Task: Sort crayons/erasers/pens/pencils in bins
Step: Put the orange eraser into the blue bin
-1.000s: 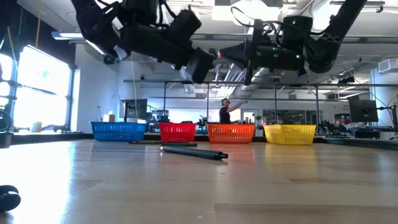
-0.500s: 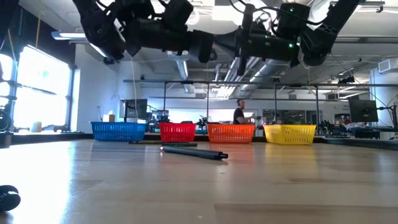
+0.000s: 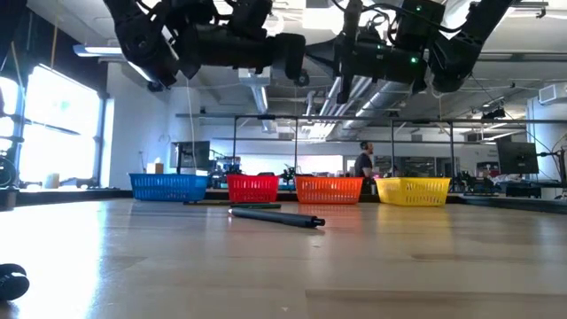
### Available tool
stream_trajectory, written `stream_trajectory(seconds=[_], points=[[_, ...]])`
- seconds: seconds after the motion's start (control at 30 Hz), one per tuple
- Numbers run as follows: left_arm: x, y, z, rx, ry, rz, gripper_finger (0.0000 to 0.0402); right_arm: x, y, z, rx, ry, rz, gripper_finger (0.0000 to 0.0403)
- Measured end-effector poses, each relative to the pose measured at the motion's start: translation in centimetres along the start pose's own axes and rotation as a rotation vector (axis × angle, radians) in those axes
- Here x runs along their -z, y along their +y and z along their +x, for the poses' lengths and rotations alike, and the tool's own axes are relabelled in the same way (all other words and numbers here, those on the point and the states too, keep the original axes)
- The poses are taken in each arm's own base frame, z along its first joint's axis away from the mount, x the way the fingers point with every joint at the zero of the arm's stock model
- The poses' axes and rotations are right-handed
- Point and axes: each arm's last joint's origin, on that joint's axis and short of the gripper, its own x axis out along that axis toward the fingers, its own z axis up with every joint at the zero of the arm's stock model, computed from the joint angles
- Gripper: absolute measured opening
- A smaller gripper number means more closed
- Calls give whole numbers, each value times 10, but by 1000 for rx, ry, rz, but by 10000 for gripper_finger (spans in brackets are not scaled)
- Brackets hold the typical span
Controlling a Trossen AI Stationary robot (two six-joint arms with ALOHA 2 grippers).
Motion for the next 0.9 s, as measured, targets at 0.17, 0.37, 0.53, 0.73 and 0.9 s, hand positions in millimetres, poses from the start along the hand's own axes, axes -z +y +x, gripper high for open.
stream_trajectory(seconds=[0.17,0.37,0.53,0.73,0.9], points=[[-3,1,1,-10,-20,-16,95,2,4,1,-11,5,5,2],[-8,1,4,-3,-35,-14,95,5,9,1,-14,0,4,2],[-7,1,4,0,-31,-9,94,7,11,2,-18,-2,6,2],[-7,0,4,0,-27,-5,84,8,15,2,-26,-5,7,2],[-7,0,4,3,-28,1,52,9,16,2,-29,-4,7,3]])
